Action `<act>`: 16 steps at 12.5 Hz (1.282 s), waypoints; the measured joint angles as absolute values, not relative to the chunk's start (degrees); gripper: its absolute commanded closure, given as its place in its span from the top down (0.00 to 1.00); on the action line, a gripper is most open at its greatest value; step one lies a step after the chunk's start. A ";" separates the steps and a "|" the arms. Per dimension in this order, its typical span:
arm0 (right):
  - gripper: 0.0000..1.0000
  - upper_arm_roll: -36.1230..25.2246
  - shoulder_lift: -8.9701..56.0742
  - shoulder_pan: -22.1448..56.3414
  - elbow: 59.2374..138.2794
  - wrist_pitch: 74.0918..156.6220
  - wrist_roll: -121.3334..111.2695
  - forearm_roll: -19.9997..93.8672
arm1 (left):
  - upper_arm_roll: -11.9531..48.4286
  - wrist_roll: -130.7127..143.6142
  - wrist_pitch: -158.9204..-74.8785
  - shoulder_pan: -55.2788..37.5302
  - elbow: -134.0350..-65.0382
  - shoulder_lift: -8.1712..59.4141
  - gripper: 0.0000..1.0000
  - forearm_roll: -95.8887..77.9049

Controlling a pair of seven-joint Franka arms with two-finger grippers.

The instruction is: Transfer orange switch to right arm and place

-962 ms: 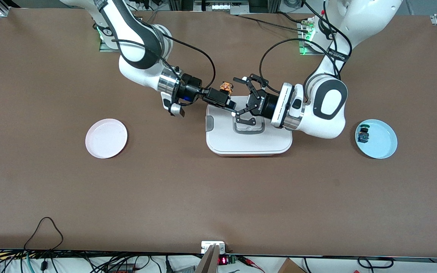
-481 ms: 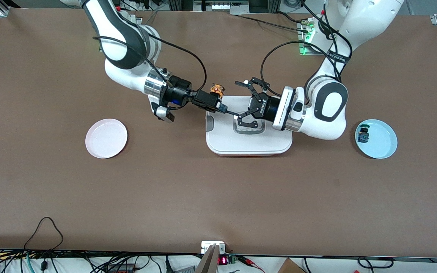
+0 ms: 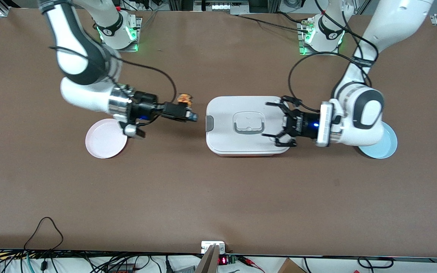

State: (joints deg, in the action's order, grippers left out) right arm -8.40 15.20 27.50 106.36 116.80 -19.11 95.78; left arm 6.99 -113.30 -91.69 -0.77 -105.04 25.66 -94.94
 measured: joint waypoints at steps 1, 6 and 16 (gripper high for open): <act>0.00 -8.47 15.21 23.66 105.99 112.36 -18.19 89.99 | 6.92 -113.35 -90.89 1.24 -105.40 25.28 1.00 -92.96; 0.00 -8.57 15.25 8.95 99.14 97.33 -14.87 54.44 | 6.72 -113.49 -88.91 9.98 -105.91 23.45 1.00 -81.46; 0.00 -7.56 15.45 8.24 101.44 112.09 -8.01 7.44 | 5.46 -111.40 -90.92 17.28 -107.87 24.84 1.00 -54.86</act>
